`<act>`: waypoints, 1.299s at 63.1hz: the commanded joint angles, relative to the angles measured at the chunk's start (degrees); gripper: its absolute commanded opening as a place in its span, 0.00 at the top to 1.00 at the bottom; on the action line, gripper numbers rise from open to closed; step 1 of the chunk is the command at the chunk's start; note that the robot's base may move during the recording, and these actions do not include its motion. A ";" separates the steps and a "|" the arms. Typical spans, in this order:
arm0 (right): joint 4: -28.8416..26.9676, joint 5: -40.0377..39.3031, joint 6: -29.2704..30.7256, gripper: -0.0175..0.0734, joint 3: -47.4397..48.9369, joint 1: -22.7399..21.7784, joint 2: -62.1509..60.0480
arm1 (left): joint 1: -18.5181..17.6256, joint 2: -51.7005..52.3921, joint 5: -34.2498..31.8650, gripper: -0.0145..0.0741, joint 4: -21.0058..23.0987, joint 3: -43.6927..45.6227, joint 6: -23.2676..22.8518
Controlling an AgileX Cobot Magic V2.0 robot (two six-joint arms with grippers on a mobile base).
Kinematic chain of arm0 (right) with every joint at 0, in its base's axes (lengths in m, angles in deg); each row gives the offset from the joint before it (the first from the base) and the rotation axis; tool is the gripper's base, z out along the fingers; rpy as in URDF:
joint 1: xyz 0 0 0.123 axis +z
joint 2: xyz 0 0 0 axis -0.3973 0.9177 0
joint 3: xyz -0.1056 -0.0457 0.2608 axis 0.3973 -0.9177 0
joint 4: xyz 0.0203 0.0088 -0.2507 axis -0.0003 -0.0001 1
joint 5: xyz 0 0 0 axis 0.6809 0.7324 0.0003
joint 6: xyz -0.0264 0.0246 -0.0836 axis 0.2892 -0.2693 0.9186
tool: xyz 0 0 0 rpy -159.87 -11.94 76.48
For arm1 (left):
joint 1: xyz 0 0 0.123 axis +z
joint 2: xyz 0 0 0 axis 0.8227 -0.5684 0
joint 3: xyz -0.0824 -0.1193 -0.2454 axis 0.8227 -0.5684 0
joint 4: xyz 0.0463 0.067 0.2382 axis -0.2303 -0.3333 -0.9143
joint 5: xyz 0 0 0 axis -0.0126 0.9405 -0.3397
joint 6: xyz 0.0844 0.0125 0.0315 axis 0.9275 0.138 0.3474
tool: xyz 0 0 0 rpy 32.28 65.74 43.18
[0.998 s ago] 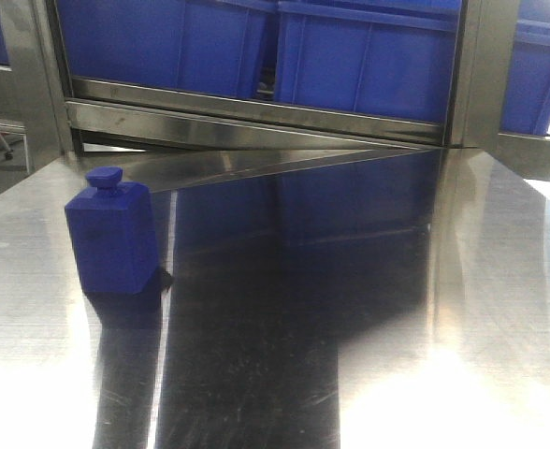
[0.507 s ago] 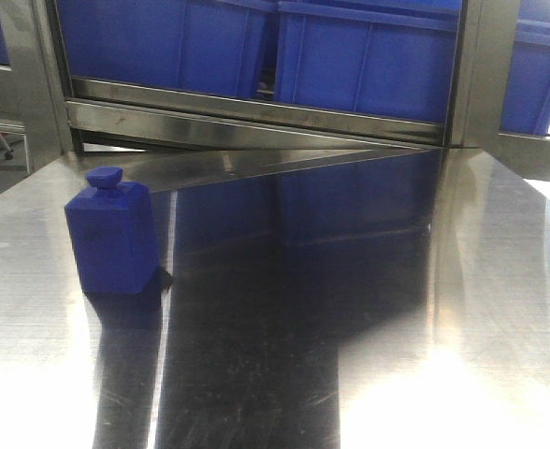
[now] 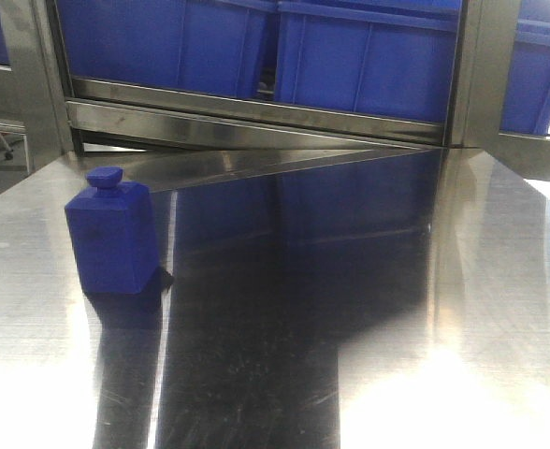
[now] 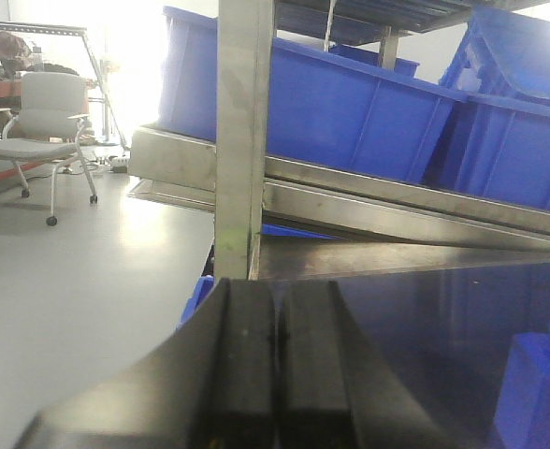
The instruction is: Pick and sort blue part to right shelf
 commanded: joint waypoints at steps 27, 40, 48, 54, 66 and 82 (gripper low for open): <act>0.65 -5.16 0.54 0.32 1.78 -0.42 0.35 | -2.91 -10.50 4.86 0.70 -0.27 10.91 -4.42; 0.65 -5.16 0.54 0.32 1.78 -0.42 0.35 | -6.39 -25.29 7.63 0.70 -1.56 21.21 -4.42; 0.65 -5.16 0.54 0.32 1.78 -0.42 0.35 | -7.61 -34.54 10.85 0.70 -0.82 27.34 -4.42; 0.65 -5.16 0.54 0.32 1.78 -0.42 0.35 | -8.22 -41.08 13.88 0.70 -0.62 31.43 -4.42; 0.65 -5.16 0.54 0.32 1.78 -0.42 0.35 | -11.89 -54.73 23.39 0.69 -0.53 40.47 -4.42; 0.65 -5.16 0.54 0.32 1.78 -0.42 0.35 | -16.09 -68.44 35.81 0.42 0.98 53.85 -9.69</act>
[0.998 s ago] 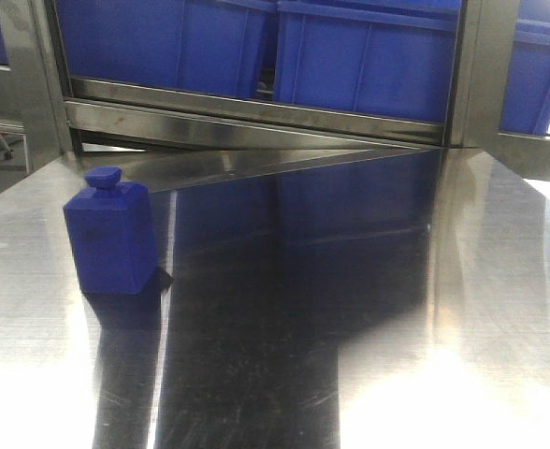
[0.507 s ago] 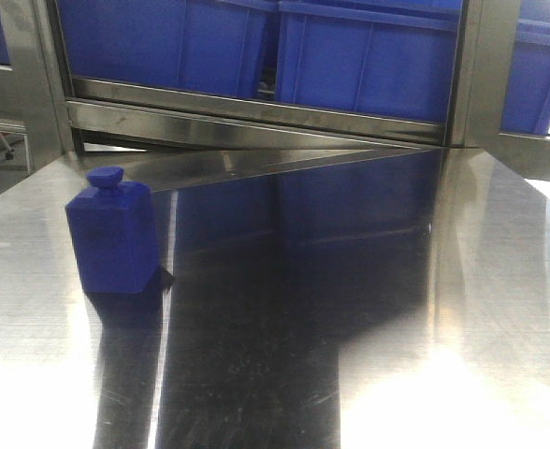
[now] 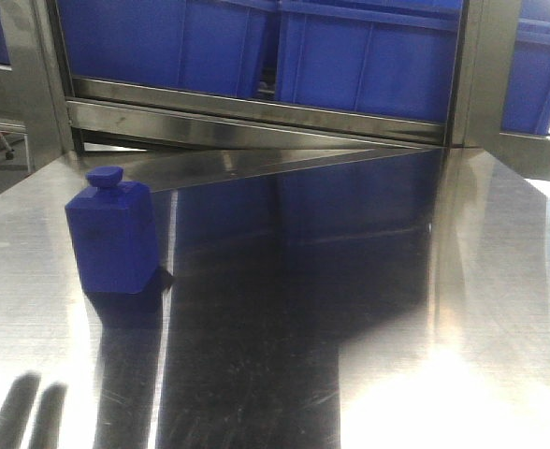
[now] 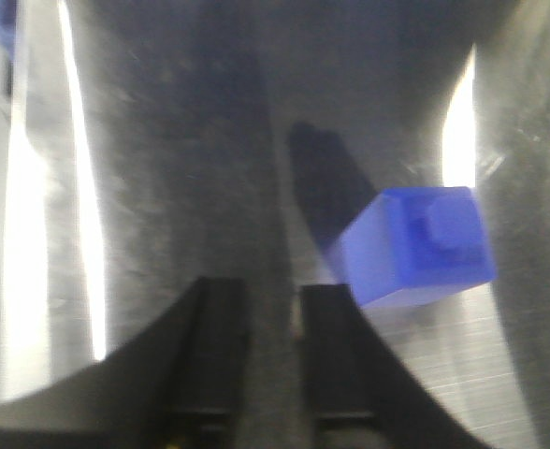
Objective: Pick and sort blue part to right shelf
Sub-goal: 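Lower the open left gripper around the remaining blue bottle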
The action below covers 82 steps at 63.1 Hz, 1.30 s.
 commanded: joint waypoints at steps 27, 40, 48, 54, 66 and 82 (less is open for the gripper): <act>0.65 -5.16 0.54 0.32 1.78 -0.42 0.35 | -9.07 -18.15 21.35 0.37 -3.98 25.03 -17.92; 0.65 -5.16 0.54 0.32 1.78 -0.42 0.35 | -11.39 -23.45 24.75 0.37 -6.00 31.46 -19.22; 0.65 -5.16 0.54 0.32 1.78 -0.42 0.35 | -11.51 -24.62 25.68 0.37 -5.21 33.01 -19.34; 0.65 -5.16 0.54 0.32 1.78 -0.42 0.35 | -11.51 -24.98 26.97 0.30 -5.21 33.54 -20.32; 0.65 -5.16 0.54 0.32 1.78 -0.42 0.35 | -12.29 -25.22 28.29 0.06 -5.21 33.54 -22.03; 0.65 -5.16 0.54 0.32 1.78 -0.42 0.35 | -13.12 -27.28 29.91 0.06 -5.21 34.55 -22.03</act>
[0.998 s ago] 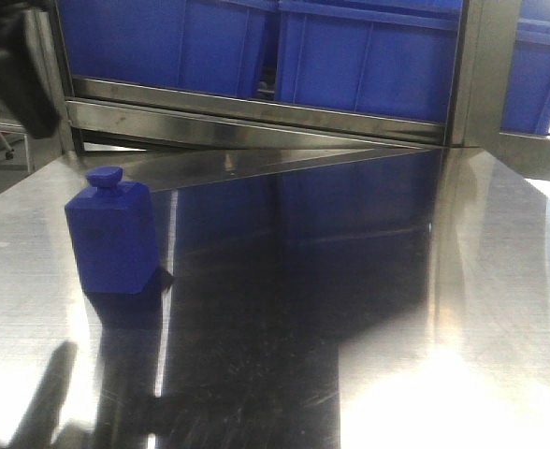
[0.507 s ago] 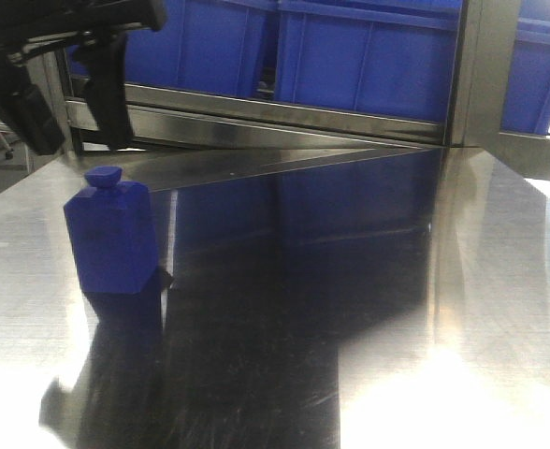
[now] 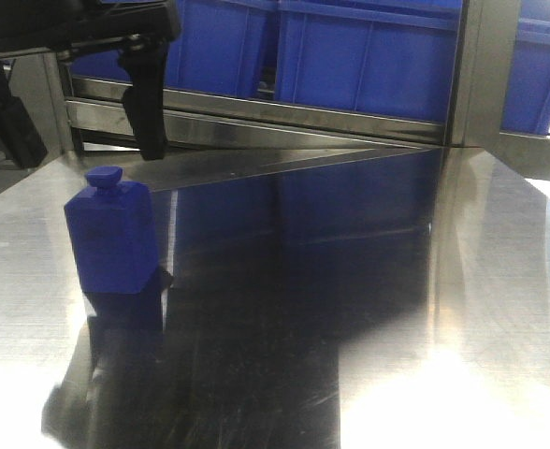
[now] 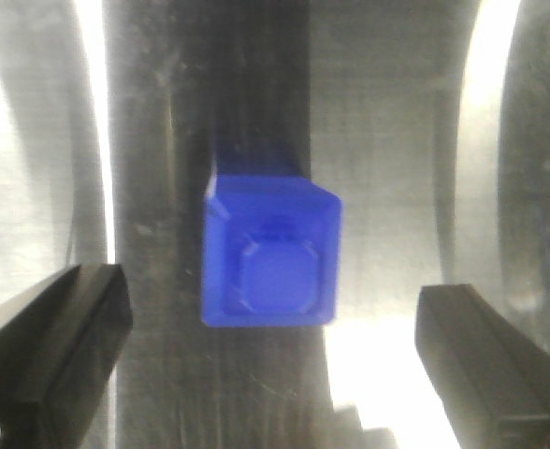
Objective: Pick and sort blue part to right shelf
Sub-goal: 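Lower the open left gripper around the remaining blue bottle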
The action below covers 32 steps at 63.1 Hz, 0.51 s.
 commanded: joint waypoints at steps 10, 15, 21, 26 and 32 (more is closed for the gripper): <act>0.65 -5.16 0.54 0.32 1.78 -0.42 0.35 | -0.42 -0.77 1.40 0.06 0.00 4.51 -0.60; 0.65 -5.16 0.54 0.32 1.78 -0.42 0.35 | -0.42 -1.27 1.79 0.06 0.00 4.66 -0.60; 0.65 -5.16 0.54 0.32 1.78 -0.42 0.35 | -0.42 -2.42 2.29 0.06 0.00 4.66 -0.60; 0.65 -5.16 0.54 0.32 1.78 -0.42 0.35 | -0.42 -3.78 2.44 0.06 0.39 4.66 -0.60; 0.65 -5.16 0.54 0.32 1.78 -0.42 0.35 | -0.42 -4.81 2.44 0.06 0.82 4.66 -0.60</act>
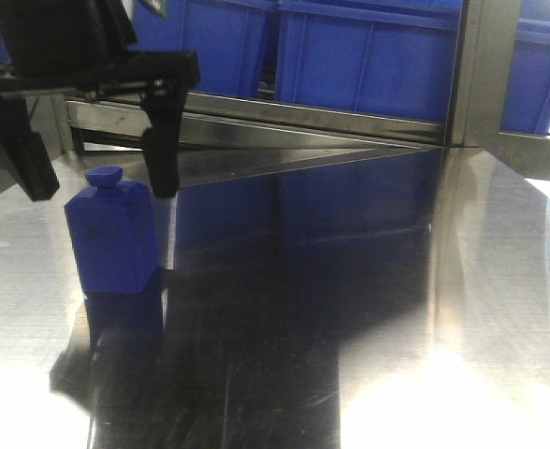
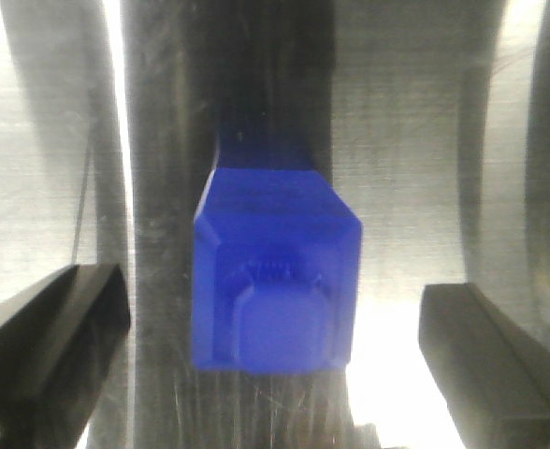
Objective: Pick and sort blue part to right shelf
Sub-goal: 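Lower the open left gripper around the remaining blue bottle, then close the left gripper on the blue bottle and lift it up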
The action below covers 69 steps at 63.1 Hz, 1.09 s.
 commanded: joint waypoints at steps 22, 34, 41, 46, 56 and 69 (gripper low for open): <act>0.65 -5.16 0.54 0.32 1.78 -0.42 0.35 | -0.21 -1.07 -0.11 0.06 1.28 1.68 -0.60; 0.65 -5.16 0.54 0.32 1.78 -0.42 0.35 | 0.17 -1.16 -0.11 0.08 1.28 1.68 -0.60; 0.65 -5.16 0.54 0.32 1.78 -0.42 0.35 | 0.39 -1.16 -0.02 0.14 1.28 1.68 -0.60; 0.65 -5.16 0.54 0.32 1.78 -0.42 0.35 | 0.39 -1.16 -0.02 0.20 1.28 1.68 -0.60; 0.65 -5.16 0.54 0.32 1.78 -0.42 0.35 | 0.39 -1.16 -0.02 0.29 1.28 1.68 -0.60; 0.65 -5.16 0.54 0.32 1.78 -0.42 0.35 | 0.39 -1.16 -0.02 0.37 1.28 1.68 -0.60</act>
